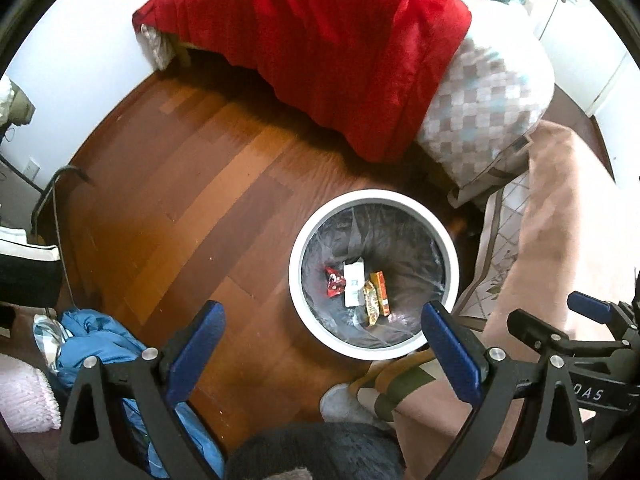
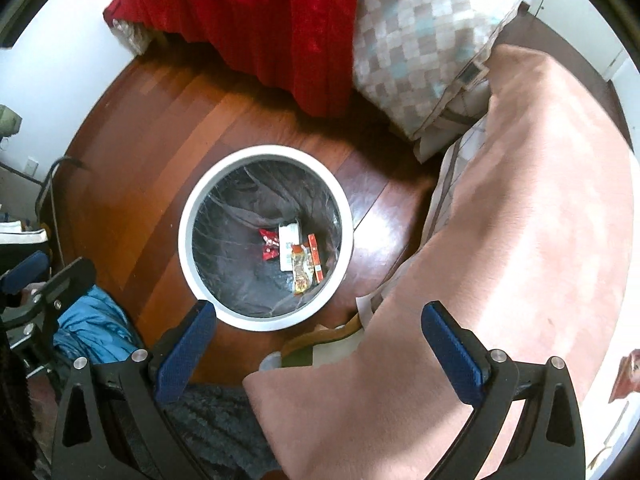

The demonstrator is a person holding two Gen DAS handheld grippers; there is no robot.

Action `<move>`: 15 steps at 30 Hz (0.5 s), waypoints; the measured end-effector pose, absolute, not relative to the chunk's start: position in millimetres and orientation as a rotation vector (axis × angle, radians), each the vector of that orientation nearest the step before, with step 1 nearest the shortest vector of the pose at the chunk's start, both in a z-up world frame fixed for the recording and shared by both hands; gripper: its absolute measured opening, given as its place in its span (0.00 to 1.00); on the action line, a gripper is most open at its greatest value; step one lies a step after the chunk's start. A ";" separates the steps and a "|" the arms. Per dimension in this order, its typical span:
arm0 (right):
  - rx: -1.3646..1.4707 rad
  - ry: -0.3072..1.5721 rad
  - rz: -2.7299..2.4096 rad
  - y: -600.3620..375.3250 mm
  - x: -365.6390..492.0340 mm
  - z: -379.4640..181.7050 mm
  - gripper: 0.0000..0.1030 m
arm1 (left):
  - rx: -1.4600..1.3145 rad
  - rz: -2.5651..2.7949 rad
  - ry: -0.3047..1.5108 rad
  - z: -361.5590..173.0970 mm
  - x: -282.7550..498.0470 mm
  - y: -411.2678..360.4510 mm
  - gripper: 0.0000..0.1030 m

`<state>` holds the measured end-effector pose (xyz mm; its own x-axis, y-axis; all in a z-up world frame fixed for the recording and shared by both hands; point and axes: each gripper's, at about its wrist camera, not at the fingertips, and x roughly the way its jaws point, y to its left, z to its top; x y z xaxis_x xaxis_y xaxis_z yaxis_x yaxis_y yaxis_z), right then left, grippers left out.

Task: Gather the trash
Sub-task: 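Move both tools back from the bin to the table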

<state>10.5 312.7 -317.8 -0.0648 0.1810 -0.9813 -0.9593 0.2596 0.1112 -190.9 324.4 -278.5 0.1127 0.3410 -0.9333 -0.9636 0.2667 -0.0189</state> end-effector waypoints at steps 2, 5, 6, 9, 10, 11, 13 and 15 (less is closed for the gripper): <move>-0.806 1.252 1.154 305.6 13.5 -301.5 1.00 | -0.773 1.120 0.991 -266.8 -191.0 317.7 0.97; -0.749 1.238 1.174 293.5 17.8 -276.9 1.00 | -0.740 1.116 0.955 -243.3 -188.8 305.3 0.97; -0.733 1.234 1.178 289.9 18.1 -270.8 1.00 | -0.728 1.112 0.944 -235.4 -187.7 301.6 0.97; -0.660 1.213 1.198 275.2 21.9 -242.1 1.00 | -0.696 1.107 0.908 -212.7 -183.6 289.4 0.97; -0.635 1.206 1.202 269.9 24.0 -232.0 1.00 | -0.685 1.103 0.897 -205.5 -181.4 285.4 0.97; -0.596 1.196 1.211 261.3 27.6 -218.4 1.00 | -0.674 1.099 0.887 -198.1 -179.5 281.4 0.97; -0.550 1.187 1.216 250.4 32.5 -202.5 1.00 | -0.656 1.089 0.865 -184.2 -174.1 272.6 0.97; -0.487 1.177 1.215 233.2 41.9 -183.5 1.00 | -0.644 1.076 0.847 -174.1 -168.9 263.8 0.97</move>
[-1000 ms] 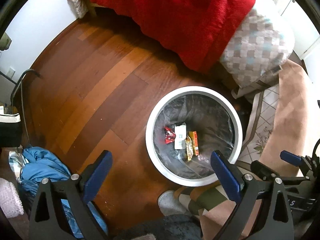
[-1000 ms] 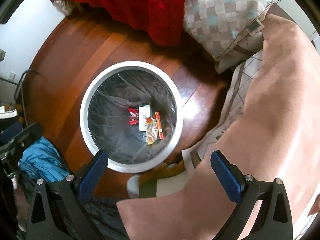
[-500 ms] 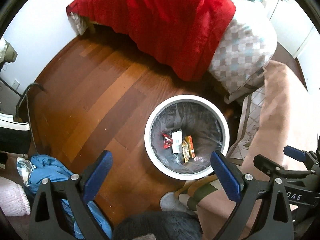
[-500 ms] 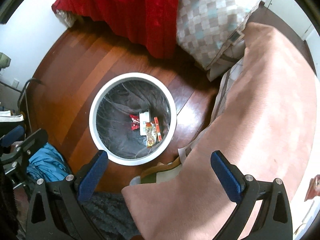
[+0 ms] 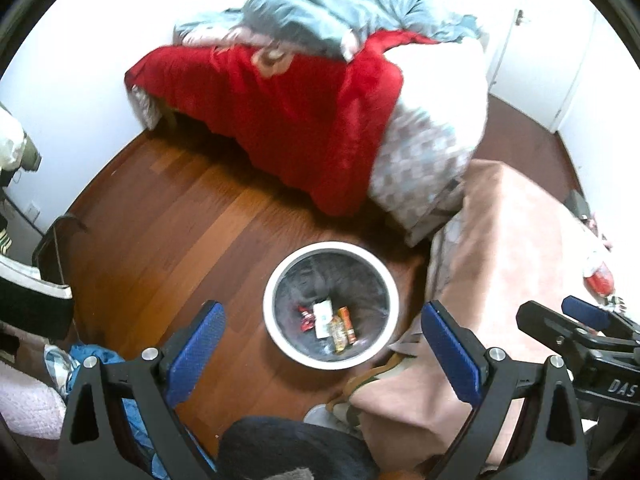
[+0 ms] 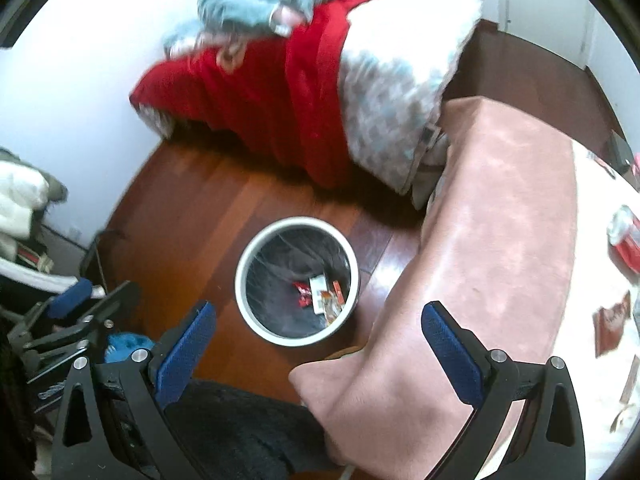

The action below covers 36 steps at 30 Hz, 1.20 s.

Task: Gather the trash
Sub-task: 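Move both tools back from the bin to the table, then grasp the clear plastic tray with the right tool while the left grasps the brown wrapper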

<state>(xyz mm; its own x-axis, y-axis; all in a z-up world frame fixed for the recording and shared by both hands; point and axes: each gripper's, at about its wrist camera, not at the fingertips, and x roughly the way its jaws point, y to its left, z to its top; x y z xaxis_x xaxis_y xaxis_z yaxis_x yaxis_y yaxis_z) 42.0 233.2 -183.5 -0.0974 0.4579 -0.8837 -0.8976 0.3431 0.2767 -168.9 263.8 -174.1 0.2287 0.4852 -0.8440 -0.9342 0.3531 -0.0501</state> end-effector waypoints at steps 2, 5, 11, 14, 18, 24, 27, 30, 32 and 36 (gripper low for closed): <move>-0.435 1.175 1.205 215.4 53.0 -170.3 1.00 | -0.625 1.054 0.832 -164.9 -155.3 251.8 0.97; -0.371 1.184 1.163 183.8 80.1 -158.4 1.00 | -0.596 1.004 0.832 -160.8 -124.5 234.1 0.97; -0.302 1.218 0.955 104.1 162.9 -170.2 1.00 | -0.550 0.871 0.917 -187.9 -29.7 197.9 0.97; -0.275 1.258 0.806 51.7 223.2 -186.6 1.00 | -0.513 0.786 0.973 -206.1 31.4 174.0 0.97; -0.294 1.280 0.621 -11.9 295.2 -210.7 1.00 | -0.488 0.668 1.025 -226.6 114.2 141.4 0.97; -0.226 1.356 0.399 -98.6 389.3 -249.7 1.00 | -0.447 0.501 1.104 -254.6 223.7 97.6 0.97; -0.212 1.373 0.358 -115.1 414.6 -263.2 1.00 | -0.357 0.423 1.158 -269.2 267.3 78.4 0.97; -0.207 1.387 0.348 -122.5 431.7 -277.2 1.00 | -0.271 0.353 1.221 -286.8 292.9 65.6 0.97; -0.209 1.401 0.357 -120.1 435.0 -284.2 1.00 | -0.238 0.317 1.242 -296.5 303.8 59.9 0.96; -0.226 1.400 0.369 -111.9 438.4 -296.6 1.00 | -0.228 0.327 1.240 -306.8 311.2 56.4 0.61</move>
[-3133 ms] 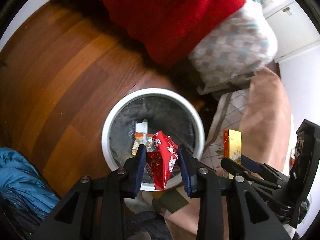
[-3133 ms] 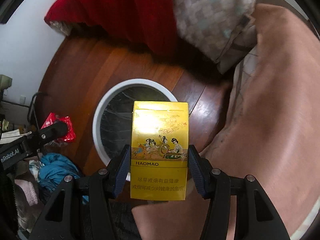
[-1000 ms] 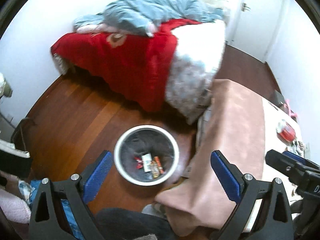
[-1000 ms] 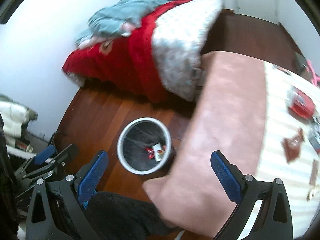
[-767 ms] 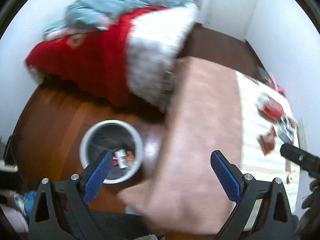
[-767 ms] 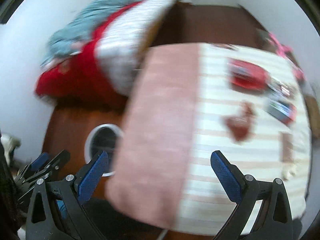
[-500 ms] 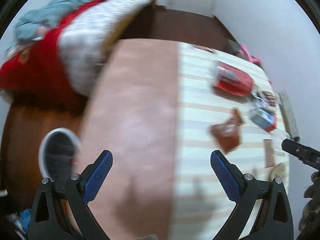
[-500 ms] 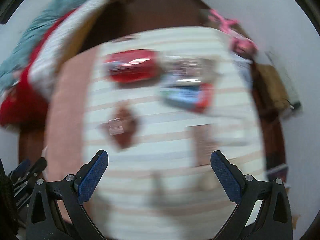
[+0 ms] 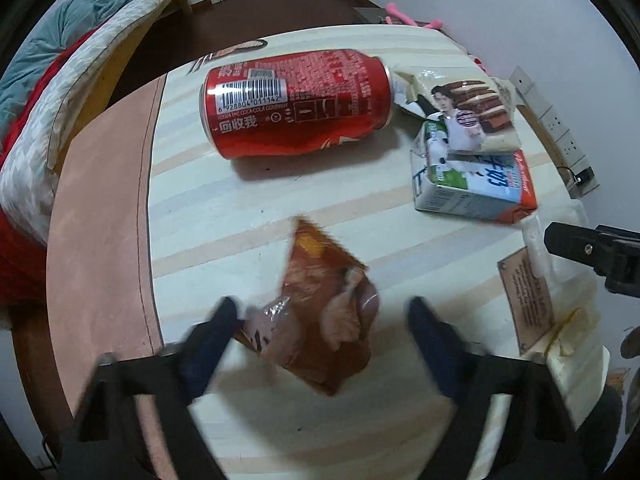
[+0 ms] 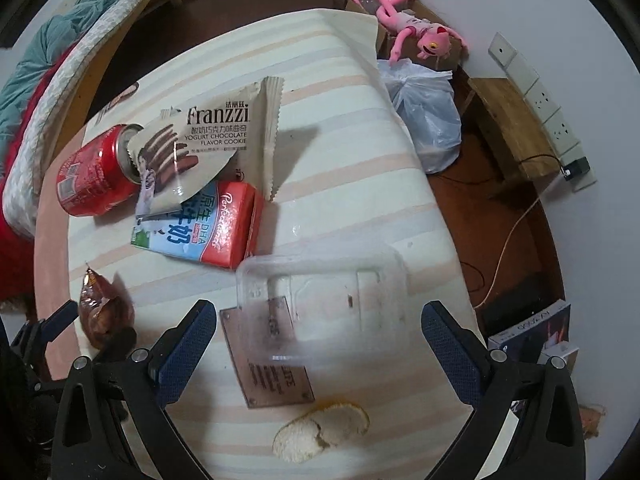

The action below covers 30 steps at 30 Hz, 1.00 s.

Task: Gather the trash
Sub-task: 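Grasp the clear plastic tray with the right tool while the left grasps the brown wrapper, then carry the plastic tray and brown wrapper to the bin and release both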

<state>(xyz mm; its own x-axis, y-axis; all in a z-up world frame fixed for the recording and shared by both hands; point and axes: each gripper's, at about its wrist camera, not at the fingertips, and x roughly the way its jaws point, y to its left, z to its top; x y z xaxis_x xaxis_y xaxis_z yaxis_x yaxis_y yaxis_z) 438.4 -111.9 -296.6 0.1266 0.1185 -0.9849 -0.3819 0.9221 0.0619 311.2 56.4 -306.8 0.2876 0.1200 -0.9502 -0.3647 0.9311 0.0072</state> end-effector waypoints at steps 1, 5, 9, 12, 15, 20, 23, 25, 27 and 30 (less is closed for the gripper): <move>-0.235 1.399 0.365 -110.9 439.9 -299.6 1.00 | -0.236 0.336 1.243 -309.2 311.3 57.0 0.46; -0.264 1.411 0.344 -107.1 445.1 -312.1 1.00 | -0.251 0.364 1.213 -308.8 302.9 55.2 0.39; -0.270 1.412 0.329 -109.6 447.2 -319.7 1.00 | -0.269 0.405 1.198 -306.1 296.0 53.2 0.37; -0.270 1.392 0.326 -110.6 445.0 -317.1 0.94 | -0.283 0.435 1.179 -301.6 281.7 61.1 0.36; -0.273 1.356 0.330 -110.6 438.2 -306.5 0.89 | -0.297 0.464 1.146 -289.2 266.8 59.9 0.35; -0.266 1.319 0.373 -106.3 422.1 -286.9 0.89 | -0.325 0.496 1.090 -265.8 239.0 68.4 0.32; -0.255 1.300 0.414 -100.7 407.3 -271.9 0.89 | -0.338 0.509 1.060 -251.5 223.4 72.3 0.30; -0.254 1.287 0.446 -94.6 396.2 -261.3 0.89 | -0.341 0.518 1.039 -242.1 212.3 77.8 0.28; -0.251 1.274 0.482 -85.6 382.2 -247.5 0.89 | -0.351 0.527 1.015 -233.3 204.9 85.9 0.28; -0.262 1.247 0.536 -70.3 360.5 -227.8 0.89 | -0.375 0.549 0.959 -210.1 180.6 97.2 0.28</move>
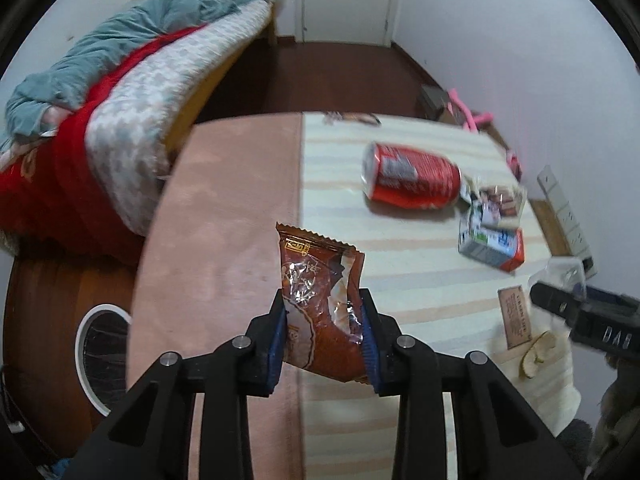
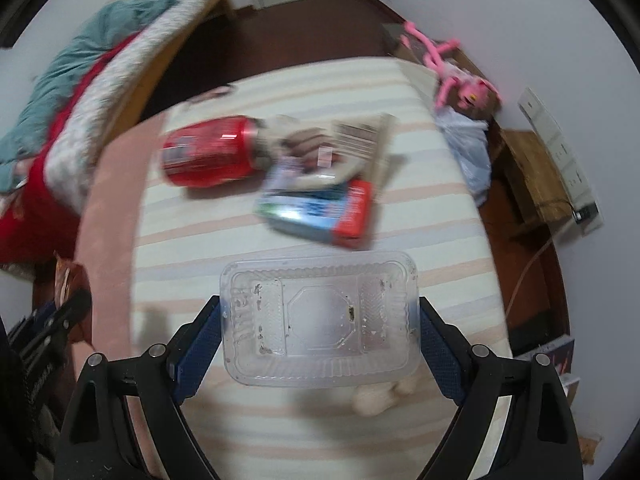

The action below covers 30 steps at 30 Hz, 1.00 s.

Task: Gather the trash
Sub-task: 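Carry the plastic tray and brown wrapper to the bin and release both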

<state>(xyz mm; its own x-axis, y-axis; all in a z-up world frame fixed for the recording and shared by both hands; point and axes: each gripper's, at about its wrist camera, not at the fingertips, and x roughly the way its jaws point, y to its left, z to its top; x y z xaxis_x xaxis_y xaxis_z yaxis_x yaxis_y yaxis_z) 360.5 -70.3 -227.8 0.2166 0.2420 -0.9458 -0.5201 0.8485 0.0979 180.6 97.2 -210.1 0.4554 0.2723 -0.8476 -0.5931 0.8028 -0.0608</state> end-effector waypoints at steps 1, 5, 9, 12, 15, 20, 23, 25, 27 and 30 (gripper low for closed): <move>-0.266 1.236 0.567 -62.3 350.1 -218.9 0.89 | -0.379 0.558 0.941 -202.7 171.1 103.3 0.28; -0.284 1.199 0.664 -30.8 316.6 -190.0 0.89 | -0.393 0.598 0.883 -176.5 135.0 121.7 0.28; -0.301 1.174 0.764 8.0 279.5 -169.7 0.89 | -0.409 0.654 0.836 -153.7 85.7 150.4 0.28; -0.316 1.165 0.842 43.3 247.5 -160.7 0.89 | -0.436 0.710 0.811 -142.7 40.9 178.3 0.28; -0.342 1.165 0.920 82.7 210.0 -158.9 0.89 | -0.479 0.762 0.803 -142.6 -1.2 205.6 0.28; -0.398 1.208 1.052 153.4 146.9 -176.0 0.89 | -0.610 0.809 0.844 -168.0 -68.0 261.1 0.28; -0.428 1.249 1.122 193.7 110.2 -196.4 0.89 | -0.690 0.827 0.892 -198.2 -99.4 295.2 0.28; -0.457 1.276 1.155 220.5 89.9 -215.3 0.89 | -0.754 0.827 0.921 -219.2 -116.7 316.5 0.28; -0.496 1.298 1.172 242.7 73.6 -235.3 0.89 | -0.841 0.814 0.943 -244.9 -133.2 341.1 0.28; -0.574 1.342 1.190 279.7 48.2 -273.7 0.89 | -0.934 0.801 0.965 -278.7 -145.0 367.2 0.29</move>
<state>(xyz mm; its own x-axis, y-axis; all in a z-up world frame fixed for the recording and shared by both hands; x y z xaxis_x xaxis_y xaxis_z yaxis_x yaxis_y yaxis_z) 48.2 279.7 -273.7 -0.1864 0.3174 -0.9298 -0.8851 0.3565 0.2992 -145.0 367.2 -278.7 0.3609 0.1464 -0.9210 -0.8783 0.3853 -0.2829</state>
